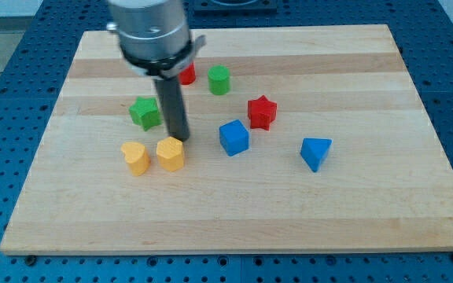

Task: Move both the yellow blocks to the bottom left side of the board

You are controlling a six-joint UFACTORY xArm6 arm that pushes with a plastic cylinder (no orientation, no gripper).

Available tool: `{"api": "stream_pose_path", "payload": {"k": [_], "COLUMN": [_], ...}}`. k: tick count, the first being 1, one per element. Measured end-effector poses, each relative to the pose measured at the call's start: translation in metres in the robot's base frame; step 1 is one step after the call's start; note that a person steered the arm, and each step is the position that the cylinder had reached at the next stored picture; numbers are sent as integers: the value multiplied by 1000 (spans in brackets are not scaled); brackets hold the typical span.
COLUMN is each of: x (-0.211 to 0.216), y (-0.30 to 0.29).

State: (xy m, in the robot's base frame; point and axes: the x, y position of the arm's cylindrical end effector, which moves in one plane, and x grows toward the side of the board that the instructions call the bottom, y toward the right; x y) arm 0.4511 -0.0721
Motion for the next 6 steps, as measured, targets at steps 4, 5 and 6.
{"api": "stream_pose_path", "payload": {"k": [4, 5, 6], "x": [36, 35, 29], "y": [-101, -119, -124]}}
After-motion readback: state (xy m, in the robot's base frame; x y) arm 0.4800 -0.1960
